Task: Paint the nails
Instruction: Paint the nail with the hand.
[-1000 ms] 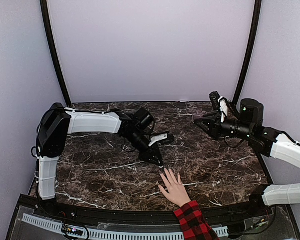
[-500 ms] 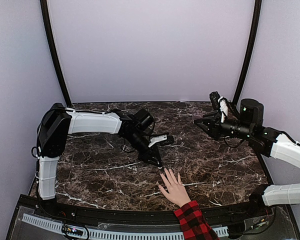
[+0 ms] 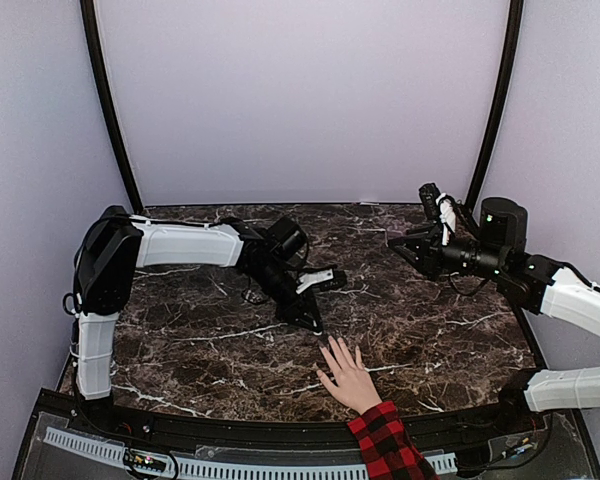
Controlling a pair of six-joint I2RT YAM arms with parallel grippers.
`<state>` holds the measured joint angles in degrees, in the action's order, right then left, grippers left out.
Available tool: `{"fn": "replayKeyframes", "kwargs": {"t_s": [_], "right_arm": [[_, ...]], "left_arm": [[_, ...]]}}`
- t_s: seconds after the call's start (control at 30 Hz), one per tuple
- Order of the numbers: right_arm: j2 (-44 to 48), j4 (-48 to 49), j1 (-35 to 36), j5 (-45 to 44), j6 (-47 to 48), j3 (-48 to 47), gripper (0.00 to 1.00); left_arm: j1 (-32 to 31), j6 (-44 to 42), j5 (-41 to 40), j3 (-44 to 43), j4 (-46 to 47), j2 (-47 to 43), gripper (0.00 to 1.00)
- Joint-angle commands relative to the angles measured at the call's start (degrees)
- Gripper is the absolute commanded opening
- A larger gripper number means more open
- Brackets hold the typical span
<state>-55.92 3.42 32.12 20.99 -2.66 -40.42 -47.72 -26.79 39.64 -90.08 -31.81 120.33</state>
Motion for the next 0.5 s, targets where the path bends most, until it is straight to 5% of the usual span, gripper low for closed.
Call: {"fn": "replayKeyframes", "kwargs": {"t_s": [0.0, 0.47], "right_arm": [[0.54, 3.06, -0.30, 0.19, 0.08, 0.41, 0.00], [1.06, 2.17, -0.35, 0.43, 0.22, -0.39, 0.00]], "left_arm": [[0.63, 0.64, -0.67, -1.85, -1.10, -0.19, 0.00], [3.11, 1.45, -4.76, 0.01, -0.03, -8.38, 0.00]]}}
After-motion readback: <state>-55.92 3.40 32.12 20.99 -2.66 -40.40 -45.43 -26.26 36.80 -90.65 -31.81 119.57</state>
